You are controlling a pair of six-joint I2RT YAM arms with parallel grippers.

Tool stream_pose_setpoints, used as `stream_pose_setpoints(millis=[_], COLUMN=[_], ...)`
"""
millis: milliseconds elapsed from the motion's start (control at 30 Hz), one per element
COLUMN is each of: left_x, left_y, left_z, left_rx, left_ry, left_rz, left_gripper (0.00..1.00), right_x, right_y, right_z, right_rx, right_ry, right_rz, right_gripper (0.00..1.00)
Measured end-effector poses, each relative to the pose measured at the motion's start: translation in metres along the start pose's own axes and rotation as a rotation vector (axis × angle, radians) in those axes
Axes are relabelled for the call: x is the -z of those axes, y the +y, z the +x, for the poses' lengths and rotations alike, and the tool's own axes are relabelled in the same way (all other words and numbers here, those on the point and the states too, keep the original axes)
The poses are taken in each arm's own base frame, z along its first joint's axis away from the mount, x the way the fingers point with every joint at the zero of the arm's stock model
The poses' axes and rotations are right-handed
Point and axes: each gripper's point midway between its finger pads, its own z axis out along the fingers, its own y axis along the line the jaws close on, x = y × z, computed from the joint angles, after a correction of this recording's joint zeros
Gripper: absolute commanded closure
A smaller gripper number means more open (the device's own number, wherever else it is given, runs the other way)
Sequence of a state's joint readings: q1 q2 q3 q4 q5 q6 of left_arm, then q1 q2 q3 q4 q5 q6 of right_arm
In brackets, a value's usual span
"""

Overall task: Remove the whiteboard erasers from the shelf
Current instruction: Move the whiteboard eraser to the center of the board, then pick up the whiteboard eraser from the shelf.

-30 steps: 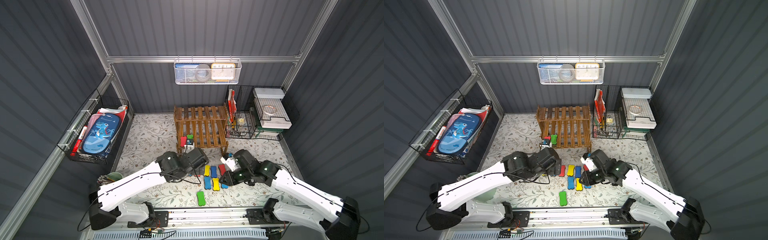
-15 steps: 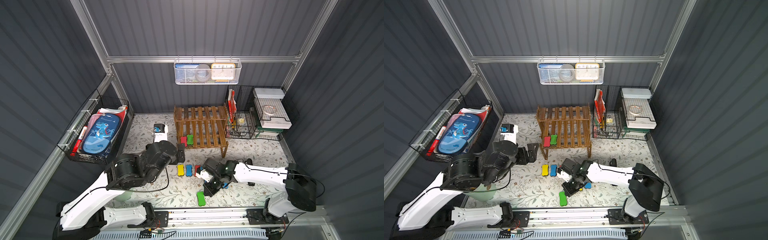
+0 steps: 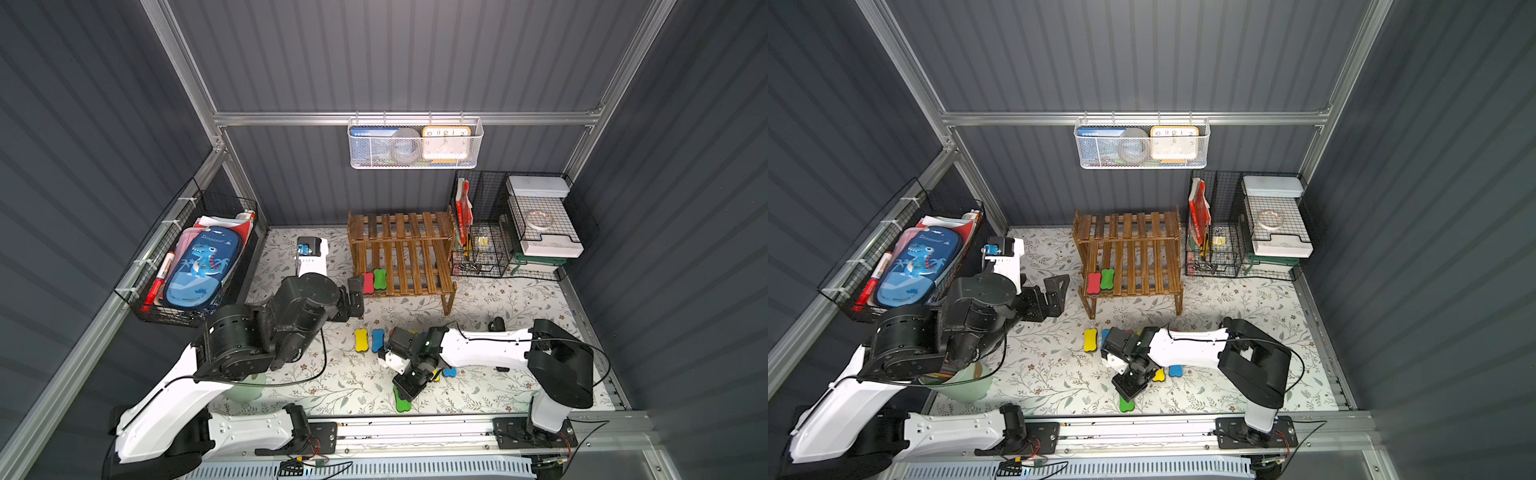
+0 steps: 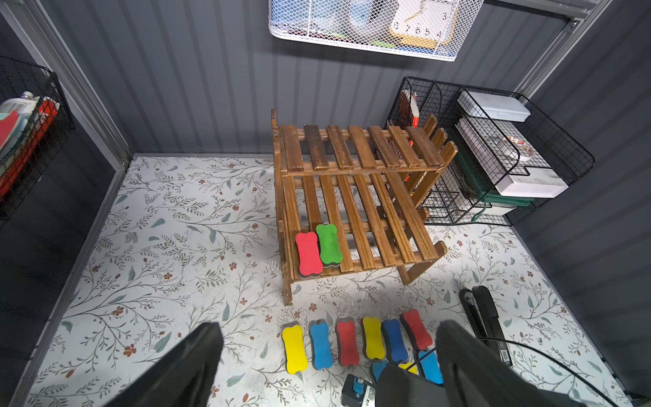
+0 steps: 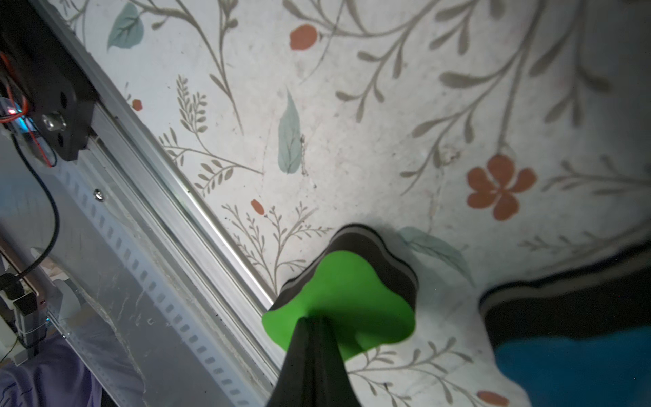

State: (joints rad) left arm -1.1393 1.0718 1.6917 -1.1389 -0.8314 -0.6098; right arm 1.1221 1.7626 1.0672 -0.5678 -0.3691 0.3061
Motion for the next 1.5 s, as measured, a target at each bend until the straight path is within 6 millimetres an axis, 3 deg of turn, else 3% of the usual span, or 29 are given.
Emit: stream_pose_setpoints(millis=[733,933,1033,1233,1367,1500], left_x=[0.002,-0.004,-0.011,-0.036,-0.063,-0.112], left_y=[0.009,0.008,0.006,-0.006,-0.015,-0.001], left_z=[0.001,0.01,0.018,0.05,0.07,0.086], left_rx=[-0.012,-0.034,-0.055,-0.11,-0.137,-0.1], left_ry=[-0.009,0.01,0.032,0.113,0.186,0.277], left_rz=[-0.03,-0.042,-0.052,-0.074,-0.101,-0.172], left_gripper=[0.01,0.01,0.01,0.01,0.01,0.01], right_x=[0.02,0.028,0.049,0.124,0.166,0.199], right_y=[-0.053,-0.055,-0.049,-0.03,-0.042,-0.064], right_z=[-0.05,-0.054,-0.06,-0.064,-0.046,-0.023], right_rx=[-0.075,-0.074,-0.068,-0.058,-0.11,-0.193], right_ry=[-0.178,-0.21,-0.273,-0.506,-0.633,-0.74], right_rz=[0.237,0.258,0.251,0.227,0.237,0.24], right_gripper=[1.0,0.91,0.81,0.62,0.6,0.59])
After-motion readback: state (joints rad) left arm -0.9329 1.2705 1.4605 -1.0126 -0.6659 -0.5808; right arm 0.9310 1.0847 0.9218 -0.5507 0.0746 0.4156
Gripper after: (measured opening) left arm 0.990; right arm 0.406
